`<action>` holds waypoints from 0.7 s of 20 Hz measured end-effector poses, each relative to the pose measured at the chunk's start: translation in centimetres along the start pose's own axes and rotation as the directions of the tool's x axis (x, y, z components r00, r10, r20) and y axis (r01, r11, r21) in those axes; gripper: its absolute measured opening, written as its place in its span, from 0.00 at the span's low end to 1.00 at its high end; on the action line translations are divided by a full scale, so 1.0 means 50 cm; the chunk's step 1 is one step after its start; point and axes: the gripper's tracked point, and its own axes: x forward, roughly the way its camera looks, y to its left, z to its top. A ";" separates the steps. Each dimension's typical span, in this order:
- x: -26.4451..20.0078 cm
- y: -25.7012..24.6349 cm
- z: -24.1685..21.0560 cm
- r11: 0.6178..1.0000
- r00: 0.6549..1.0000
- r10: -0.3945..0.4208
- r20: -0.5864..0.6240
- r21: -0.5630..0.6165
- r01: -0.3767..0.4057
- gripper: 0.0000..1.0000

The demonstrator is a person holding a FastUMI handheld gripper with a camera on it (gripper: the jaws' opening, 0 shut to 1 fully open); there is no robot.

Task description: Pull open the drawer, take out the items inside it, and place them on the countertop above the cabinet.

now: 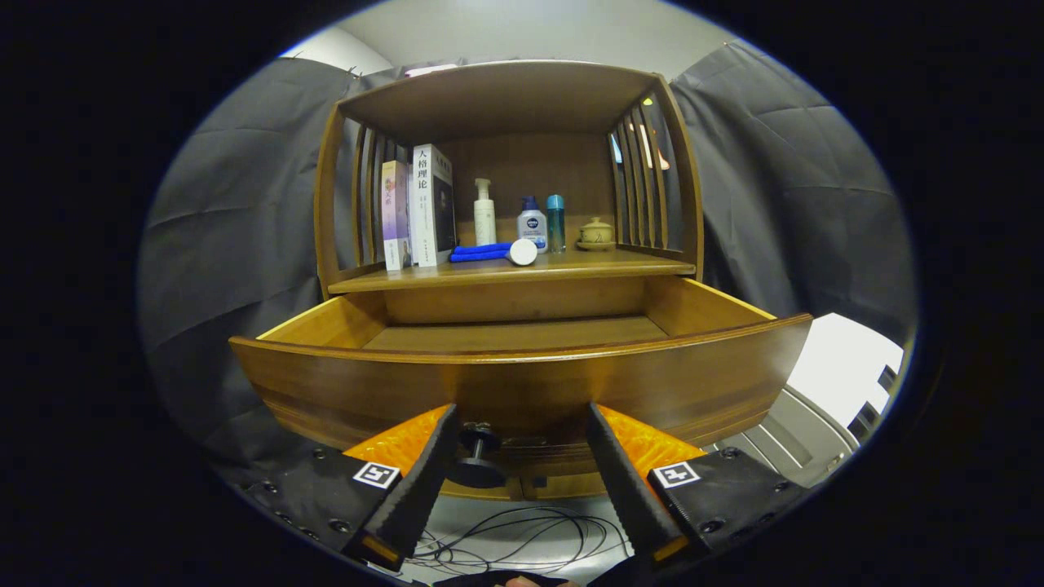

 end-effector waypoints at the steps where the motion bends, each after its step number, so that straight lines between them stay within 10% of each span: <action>1: 0.000 0.002 0.002 1.000 1.000 -0.005 0.006 -0.012 0.005 0.97; 14: 0.064 -0.002 0.029 1.000 1.000 0.001 0.008 -0.030 -0.001 0.97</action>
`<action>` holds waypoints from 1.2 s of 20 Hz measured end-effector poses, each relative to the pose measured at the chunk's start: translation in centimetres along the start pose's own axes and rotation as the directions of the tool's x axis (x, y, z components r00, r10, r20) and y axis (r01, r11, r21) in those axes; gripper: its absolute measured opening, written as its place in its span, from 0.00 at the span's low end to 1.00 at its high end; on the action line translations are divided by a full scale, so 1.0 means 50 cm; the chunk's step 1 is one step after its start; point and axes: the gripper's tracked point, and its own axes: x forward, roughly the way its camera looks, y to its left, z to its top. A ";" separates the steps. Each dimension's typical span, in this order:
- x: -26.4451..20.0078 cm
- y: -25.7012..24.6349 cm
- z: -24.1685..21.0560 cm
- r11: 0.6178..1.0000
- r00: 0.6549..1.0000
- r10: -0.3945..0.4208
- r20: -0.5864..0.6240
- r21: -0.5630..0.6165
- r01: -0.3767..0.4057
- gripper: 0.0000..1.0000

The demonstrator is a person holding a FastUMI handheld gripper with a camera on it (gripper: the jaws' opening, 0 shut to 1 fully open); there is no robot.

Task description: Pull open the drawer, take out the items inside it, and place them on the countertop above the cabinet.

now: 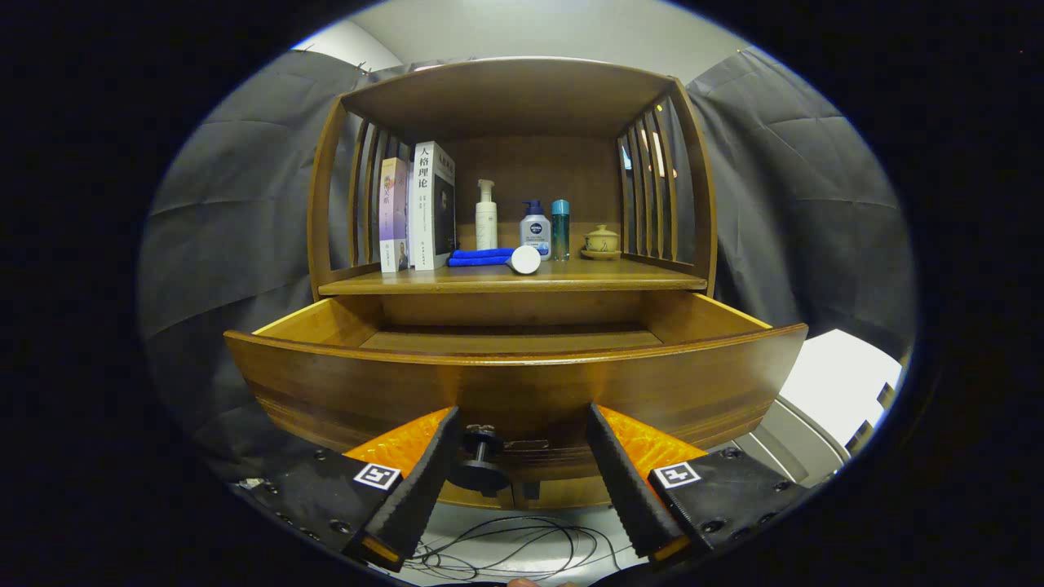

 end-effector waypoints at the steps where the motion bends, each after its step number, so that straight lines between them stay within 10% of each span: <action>1: 0.009 0.000 0.006 1.000 1.000 -0.001 0.003 -0.002 0.001 0.97; 24: 0.228 0.012 0.078 1.000 0.999 -0.022 0.026 -0.004 0.023 0.97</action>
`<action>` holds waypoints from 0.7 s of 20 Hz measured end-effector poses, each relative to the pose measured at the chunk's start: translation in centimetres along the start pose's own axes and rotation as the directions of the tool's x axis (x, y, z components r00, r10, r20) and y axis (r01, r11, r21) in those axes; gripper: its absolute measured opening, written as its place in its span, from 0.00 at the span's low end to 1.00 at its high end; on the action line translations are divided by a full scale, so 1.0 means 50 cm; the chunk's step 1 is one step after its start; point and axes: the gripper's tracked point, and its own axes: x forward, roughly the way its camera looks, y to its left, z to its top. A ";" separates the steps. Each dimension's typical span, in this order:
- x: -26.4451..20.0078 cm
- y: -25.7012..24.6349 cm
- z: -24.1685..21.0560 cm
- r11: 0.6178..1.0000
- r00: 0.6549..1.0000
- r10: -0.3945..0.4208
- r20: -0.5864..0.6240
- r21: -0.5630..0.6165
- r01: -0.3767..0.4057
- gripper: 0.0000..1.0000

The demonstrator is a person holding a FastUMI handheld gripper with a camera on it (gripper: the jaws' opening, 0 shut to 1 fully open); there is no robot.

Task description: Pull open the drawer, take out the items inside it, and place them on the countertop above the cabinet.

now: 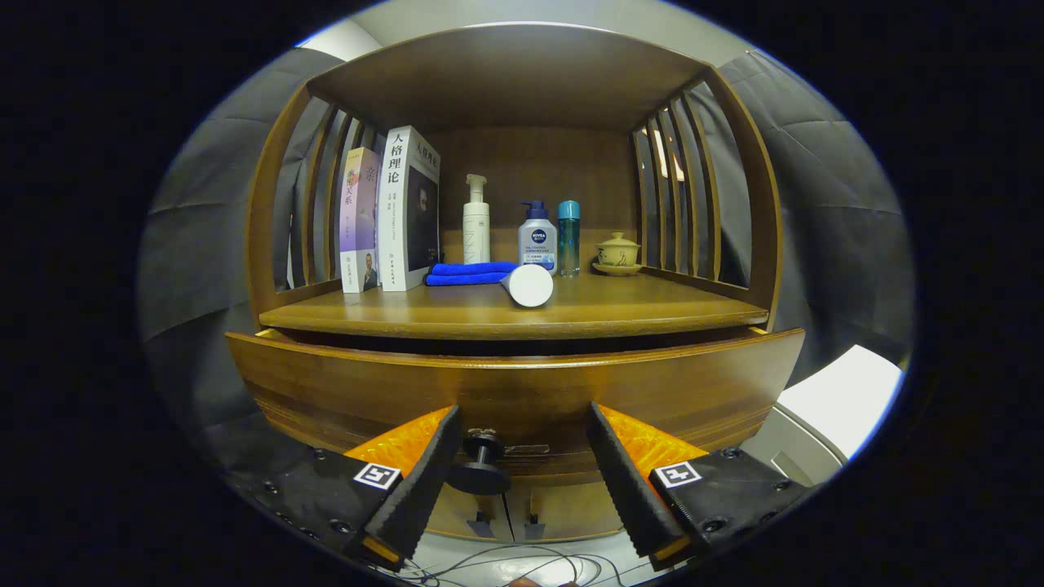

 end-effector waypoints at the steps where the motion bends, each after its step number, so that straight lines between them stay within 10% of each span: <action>1: 0.006 0.001 0.002 1.000 1.000 -0.001 0.000 0.001 0.001 0.97; 14: 0.058 -0.012 0.018 1.000 1.000 -0.019 -0.018 0.013 0.019 0.99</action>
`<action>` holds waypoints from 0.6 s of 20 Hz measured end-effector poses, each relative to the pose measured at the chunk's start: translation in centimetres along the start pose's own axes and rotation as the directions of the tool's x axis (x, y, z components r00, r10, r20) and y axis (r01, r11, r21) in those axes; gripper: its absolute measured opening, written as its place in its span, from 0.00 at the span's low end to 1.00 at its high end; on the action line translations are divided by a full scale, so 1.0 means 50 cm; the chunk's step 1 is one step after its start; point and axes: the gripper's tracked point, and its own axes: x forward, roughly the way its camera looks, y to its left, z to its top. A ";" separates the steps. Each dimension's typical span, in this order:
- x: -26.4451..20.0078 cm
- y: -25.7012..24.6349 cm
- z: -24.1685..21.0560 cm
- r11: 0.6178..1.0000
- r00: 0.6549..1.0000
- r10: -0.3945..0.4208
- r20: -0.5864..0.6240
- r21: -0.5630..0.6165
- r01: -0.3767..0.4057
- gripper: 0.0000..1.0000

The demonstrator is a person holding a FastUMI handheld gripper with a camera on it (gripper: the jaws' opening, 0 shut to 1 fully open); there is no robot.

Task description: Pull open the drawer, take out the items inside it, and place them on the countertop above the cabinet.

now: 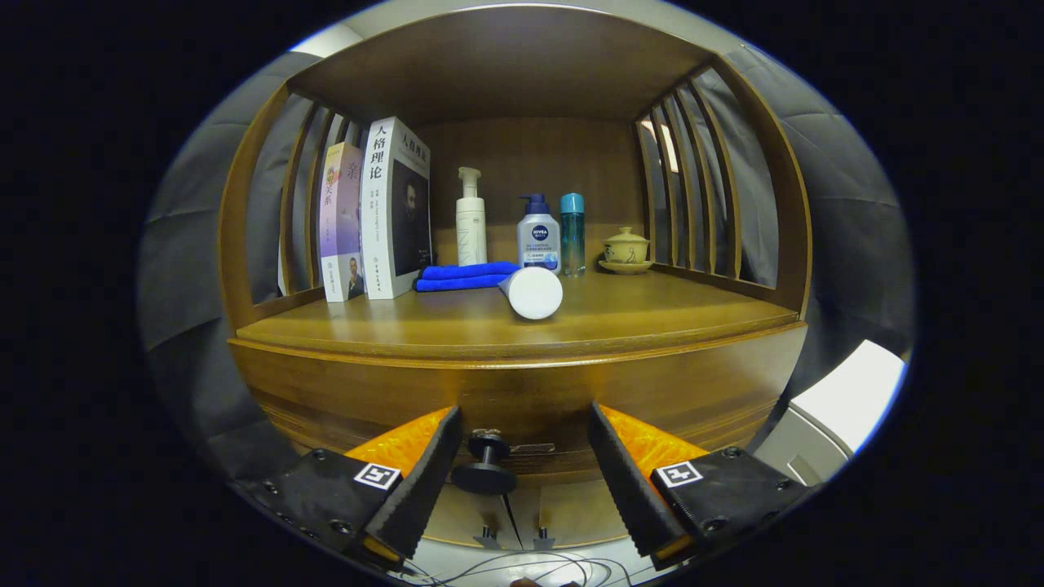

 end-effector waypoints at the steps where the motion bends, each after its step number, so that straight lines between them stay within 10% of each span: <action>1: -0.013 -0.011 0.016 1.000 1.000 -0.008 0.013 0.011 0.008 1.00; 12: -0.334 -0.124 0.310 0.997 0.943 -0.008 0.334 0.078 -0.019 0.99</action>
